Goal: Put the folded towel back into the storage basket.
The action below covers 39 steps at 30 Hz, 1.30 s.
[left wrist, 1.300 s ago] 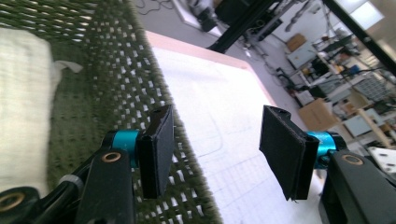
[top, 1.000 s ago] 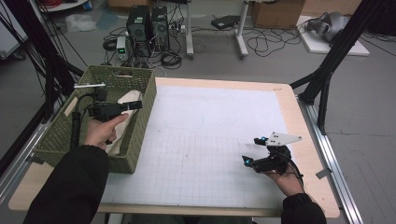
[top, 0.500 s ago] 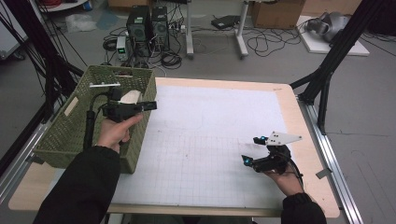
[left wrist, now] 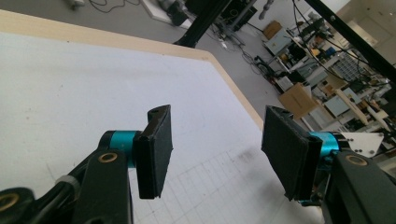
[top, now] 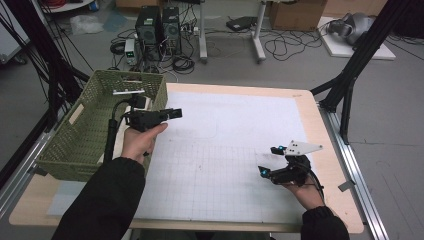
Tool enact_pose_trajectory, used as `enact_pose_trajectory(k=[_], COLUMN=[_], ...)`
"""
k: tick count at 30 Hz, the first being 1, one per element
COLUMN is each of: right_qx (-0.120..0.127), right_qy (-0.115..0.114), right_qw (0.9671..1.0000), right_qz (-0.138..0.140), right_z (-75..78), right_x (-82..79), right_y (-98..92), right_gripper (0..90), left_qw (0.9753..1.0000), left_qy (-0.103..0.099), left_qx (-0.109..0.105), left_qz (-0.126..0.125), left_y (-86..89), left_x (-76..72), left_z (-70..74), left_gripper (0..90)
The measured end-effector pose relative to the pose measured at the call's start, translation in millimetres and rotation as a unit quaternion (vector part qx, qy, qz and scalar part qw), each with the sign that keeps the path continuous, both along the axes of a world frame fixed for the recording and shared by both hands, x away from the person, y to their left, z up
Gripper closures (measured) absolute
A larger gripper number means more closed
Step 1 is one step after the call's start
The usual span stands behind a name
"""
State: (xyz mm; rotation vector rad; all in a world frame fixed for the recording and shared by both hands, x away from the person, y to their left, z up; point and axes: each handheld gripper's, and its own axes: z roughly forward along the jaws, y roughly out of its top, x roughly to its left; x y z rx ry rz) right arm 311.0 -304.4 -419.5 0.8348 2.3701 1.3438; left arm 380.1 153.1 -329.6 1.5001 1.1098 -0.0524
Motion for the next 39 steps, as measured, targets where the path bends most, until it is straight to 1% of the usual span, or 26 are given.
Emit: enact_pose_trajectory(k=[1,2,4,6,8,9,10,12,15,18,21,23,24,26,28,30,31,33,36,37,39], right_qx=[0.001,0.001,0.001,0.001,0.002,0.003,0.002,0.004,0.004,0.005,0.007,0.008,0.008,0.009,0.008,0.01,0.011,0.014,0.018,0.018,0.018], right_qy=[0.001,0.001,0.001,0.001,0.001,0.003,0.001,0.002,0.002,0.003,0.001,0.005,0.003,0.003,0.002,0.001,-0.001,-0.001,-0.002,-0.003,-0.001], right_qw=[1.0,1.0,1.0,1.0,1.0,1.0,1.0,1.0,1.0,1.0,1.0,1.0,1.0,1.0,1.0,0.9999,0.9999,0.9999,0.9998,0.9998,0.9998], right_qz=[-0.001,0.0,0.0,0.001,0.001,0.0,-0.001,-0.001,0.0,0.0,-0.001,-0.002,-0.001,-0.001,-0.002,0.0,0.0,-0.003,-0.004,-0.005,-0.003], right_z=[0.0,0.0,-0.2,-0.2,-0.2,-0.1,-0.2,-0.3,-0.3,-0.3,0.1,0.3,0.2,0.1,0.6,1.5,2.2,3.6,4.7,4.8,5.4], right_x=[-0.1,0.0,0.2,0.4,0.6,0.3,0.7,1.2,1.3,1.3,1.3,1.0,1.5,1.6,2.2,3.2,3.1,3.4,4.2,4.4,4.4], right_y=[0.1,0.0,0.2,0.2,-0.1,-0.2,-0.7,-1.3,-1.3,-1.6,-2.6,-2.9,-3.0,-3.1,-3.5,-3.8,-4.1,-5.4,-7.1,-7.4,-7.5], right_gripper=[11.4,11.4,11.5,11.4,11.4,11.4,11.5,11.4,11.5,11.5,11.5,11.4,11.4,11.4,11.4,11.5,11.5,11.4,11.4,11.4,11.4], left_qw=[1.0,1.0,0.9999,0.9998,0.9998,0.9998,0.9997,0.9997,0.9996,0.9994,0.9994,0.9992,0.9992,0.999,0.9992,0.999,0.9991,0.9989,0.9988,0.9988,0.9985], left_qy=[0.0,-0.001,-0.006,-0.006,-0.004,-0.003,-0.005,-0.004,-0.006,-0.008,-0.006,-0.009,-0.008,-0.01,-0.01,-0.015,-0.011,-0.015,-0.013,-0.01,-0.013], left_qx=[-0.003,-0.006,-0.007,-0.008,-0.008,-0.007,-0.005,-0.008,-0.005,0.011,0.018,0.02,0.02,0.025,0.021,0.027,0.025,0.024,0.025,0.028,0.034], left_qz=[0.0,0.006,0.013,0.02,0.016,0.019,0.023,0.023,0.026,0.032,0.029,0.033,0.034,0.035,0.032,0.033,0.031,0.036,0.041,0.04,0.04], left_y=[-2.1,-5.7,-10.5,-17.0,-22.1,-25.1,-28.2,-32.7,-41.1,-49.0,-55.1,-57.7,-59.6,-62.8,-67.2,-71.2,-72.4,-74.0,-74.9,-75.1,-76.7], left_x=[0.2,0.0,-0.3,0.2,1.0,1.0,1.0,1.7,1.4,0.5,-0.4,-1.2,-1.4,-2.4,-2.8,-3.7,-3.8,-5.1,-7.0,-7.5,-8.9], left_z=[-0.5,-0.8,-1.4,-2.7,-4.1,-4.6,-5.0,-6.1,-7.7,-10.0,-13.3,-14.7,-15.5,-16.2,-16.8,-17.8,-18.8,-21.9,-27.8,-30.0,-31.9], left_gripper=[43.0,43.0,43.1,43.2,43.6,43.5,43.2,43.3,43.4,43.3,43.2,43.2,43.1,43.0,43.0,42.9,42.9,42.9,42.9,42.9,42.7])
